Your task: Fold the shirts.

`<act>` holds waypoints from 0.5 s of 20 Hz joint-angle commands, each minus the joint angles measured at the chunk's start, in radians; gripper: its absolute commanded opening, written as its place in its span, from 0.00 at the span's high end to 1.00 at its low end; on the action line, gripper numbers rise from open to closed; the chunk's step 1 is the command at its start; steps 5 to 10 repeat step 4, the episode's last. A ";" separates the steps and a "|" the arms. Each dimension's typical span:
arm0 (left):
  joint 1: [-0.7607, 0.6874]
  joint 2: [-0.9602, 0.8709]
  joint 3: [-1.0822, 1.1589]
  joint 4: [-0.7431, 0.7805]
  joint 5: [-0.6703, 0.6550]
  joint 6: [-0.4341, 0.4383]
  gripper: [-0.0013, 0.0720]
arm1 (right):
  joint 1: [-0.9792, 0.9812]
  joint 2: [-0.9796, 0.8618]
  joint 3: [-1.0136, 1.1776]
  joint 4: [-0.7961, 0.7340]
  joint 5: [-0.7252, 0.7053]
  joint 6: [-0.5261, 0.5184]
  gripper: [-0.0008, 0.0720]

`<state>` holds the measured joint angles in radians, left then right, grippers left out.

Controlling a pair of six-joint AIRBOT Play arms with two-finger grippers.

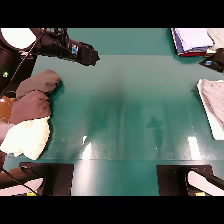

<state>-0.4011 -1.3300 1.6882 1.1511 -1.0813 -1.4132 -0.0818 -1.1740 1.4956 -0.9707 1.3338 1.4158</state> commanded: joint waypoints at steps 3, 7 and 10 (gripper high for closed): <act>0.000 0.001 0.000 0.000 0.001 0.000 0.95 | 0.098 0.002 0.000 -0.001 -0.006 -0.013 0.98; 0.000 0.001 0.000 0.000 0.001 0.000 0.95 | 0.098 0.002 0.000 -0.001 0.006 -0.013 0.98; 0.000 0.001 0.000 0.000 0.001 0.000 0.95 | 0.098 0.002 0.000 -0.001 0.006 -0.013 0.98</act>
